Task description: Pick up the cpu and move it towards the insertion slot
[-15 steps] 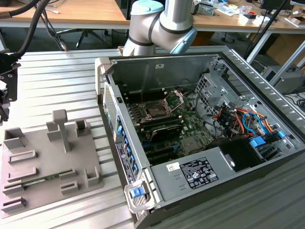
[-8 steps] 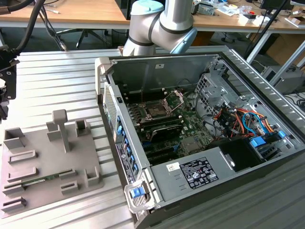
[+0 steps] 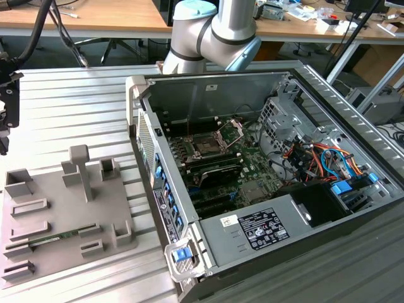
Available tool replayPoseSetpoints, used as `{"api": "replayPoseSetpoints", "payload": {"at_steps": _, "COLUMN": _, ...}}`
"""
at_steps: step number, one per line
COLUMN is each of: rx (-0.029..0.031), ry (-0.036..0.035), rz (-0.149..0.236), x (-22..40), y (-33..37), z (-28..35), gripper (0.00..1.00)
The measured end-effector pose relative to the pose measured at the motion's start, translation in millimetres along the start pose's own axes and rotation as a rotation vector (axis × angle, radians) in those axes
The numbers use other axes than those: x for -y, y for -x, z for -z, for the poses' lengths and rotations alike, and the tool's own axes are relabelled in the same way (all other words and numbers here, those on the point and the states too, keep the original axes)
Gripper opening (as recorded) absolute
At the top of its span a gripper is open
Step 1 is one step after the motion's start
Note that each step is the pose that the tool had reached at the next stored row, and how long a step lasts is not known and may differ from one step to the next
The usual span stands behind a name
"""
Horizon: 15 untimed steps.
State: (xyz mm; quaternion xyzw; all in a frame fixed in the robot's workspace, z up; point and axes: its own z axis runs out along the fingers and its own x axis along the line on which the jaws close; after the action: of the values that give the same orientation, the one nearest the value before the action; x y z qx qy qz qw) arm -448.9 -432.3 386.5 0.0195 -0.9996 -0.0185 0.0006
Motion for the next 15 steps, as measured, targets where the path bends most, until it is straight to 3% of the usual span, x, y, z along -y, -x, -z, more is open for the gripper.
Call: {"api": "replayPoseSetpoints", "payload": {"at_steps": 15, "rx": 0.0001, "ry": 0.0004, "rz": 0.000, "x": -0.3, "y": 0.0, "z": 10.0, "gripper": 0.55}}
